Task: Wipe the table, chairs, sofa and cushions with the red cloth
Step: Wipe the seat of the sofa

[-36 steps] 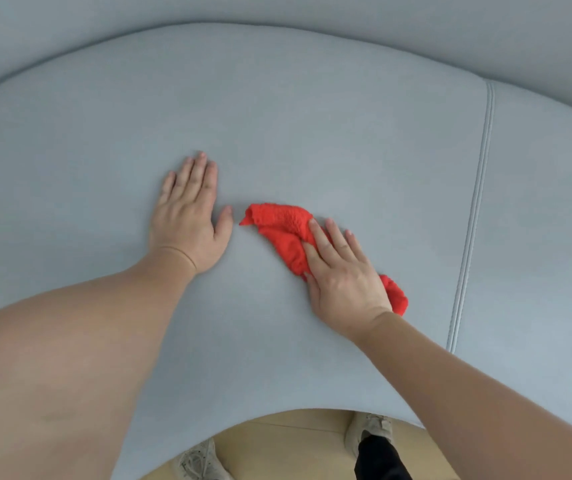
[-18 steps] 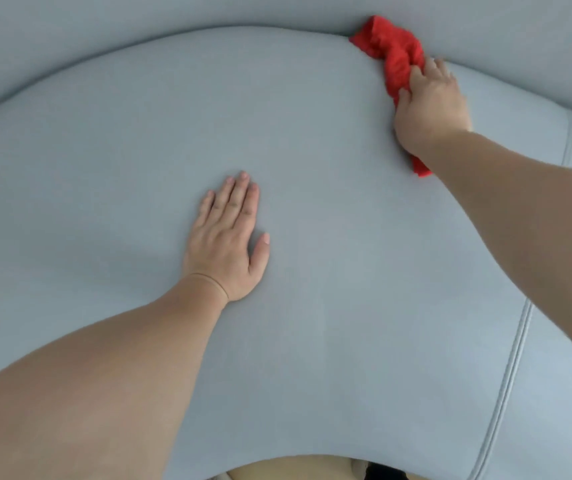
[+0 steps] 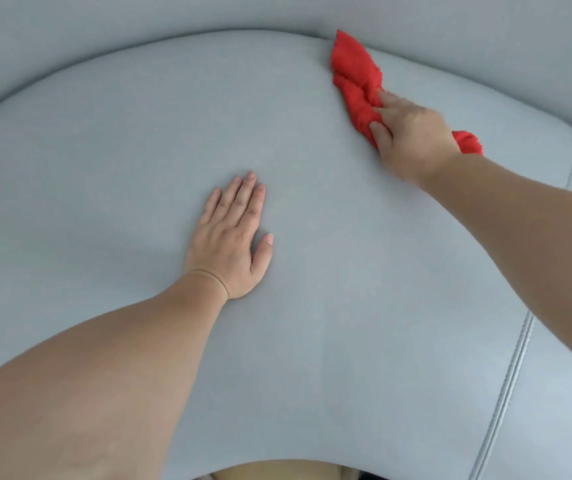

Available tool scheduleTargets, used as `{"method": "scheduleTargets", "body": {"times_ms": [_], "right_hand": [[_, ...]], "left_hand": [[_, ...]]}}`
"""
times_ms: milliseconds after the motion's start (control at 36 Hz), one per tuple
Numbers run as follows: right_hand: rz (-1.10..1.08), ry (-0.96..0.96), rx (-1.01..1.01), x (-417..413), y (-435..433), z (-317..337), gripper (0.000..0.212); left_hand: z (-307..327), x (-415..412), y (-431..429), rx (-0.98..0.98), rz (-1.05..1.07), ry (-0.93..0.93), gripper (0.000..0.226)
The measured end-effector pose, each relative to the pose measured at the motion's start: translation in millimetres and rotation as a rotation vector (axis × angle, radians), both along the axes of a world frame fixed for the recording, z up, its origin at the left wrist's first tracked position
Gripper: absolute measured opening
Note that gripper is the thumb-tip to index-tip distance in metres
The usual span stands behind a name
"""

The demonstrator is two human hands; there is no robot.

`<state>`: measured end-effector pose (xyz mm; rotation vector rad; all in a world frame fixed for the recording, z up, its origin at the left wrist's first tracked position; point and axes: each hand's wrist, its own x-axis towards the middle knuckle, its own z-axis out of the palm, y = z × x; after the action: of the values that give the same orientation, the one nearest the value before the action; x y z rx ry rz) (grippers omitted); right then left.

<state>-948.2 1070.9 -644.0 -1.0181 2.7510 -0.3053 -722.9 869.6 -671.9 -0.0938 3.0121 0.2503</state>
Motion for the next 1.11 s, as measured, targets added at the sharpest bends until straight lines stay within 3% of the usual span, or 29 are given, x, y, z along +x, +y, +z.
{"method": "scheduleTargets", "body": {"times_ms": [194, 306, 472, 639, 972, 1028, 1111], "right_hand": [[0.079, -0.085, -0.076, 88.1, -6.2, -3.0, 0.037], [0.046, -0.109, -0.033, 92.2, -3.5, 5.1, 0.039], [-0.036, -0.084, -0.009, 108.9, -16.7, 9.3, 0.037], [-0.014, -0.063, -0.038, 166.9, -24.2, 5.9, 0.036], [0.028, -0.114, -0.124, 364.5, -20.0, 11.5, 0.026], [0.025, -0.085, -0.139, 375.4, -18.3, 8.7, 0.020], [0.047, -0.047, -0.108, 372.4, -17.3, 6.5, 0.030]], "left_hand": [[5.3, -4.6, 2.6, -0.016, 0.005, -0.007, 0.072], [13.8, 2.9, -0.1, 0.006, 0.016, -0.039, 0.069], [24.4, 84.3, -65.2, -0.048, 0.221, -0.074, 0.066], [14.1, 98.5, -82.6, -0.028, 0.187, -0.051, 0.071], [12.8, 103.6, -83.4, 0.044, 0.154, -0.020, 0.070], [12.0, 102.6, -83.7, 0.046, 0.153, -0.011, 0.069], [9.8, 101.8, -84.7, 0.056, 0.150, 0.016, 0.068]]}}
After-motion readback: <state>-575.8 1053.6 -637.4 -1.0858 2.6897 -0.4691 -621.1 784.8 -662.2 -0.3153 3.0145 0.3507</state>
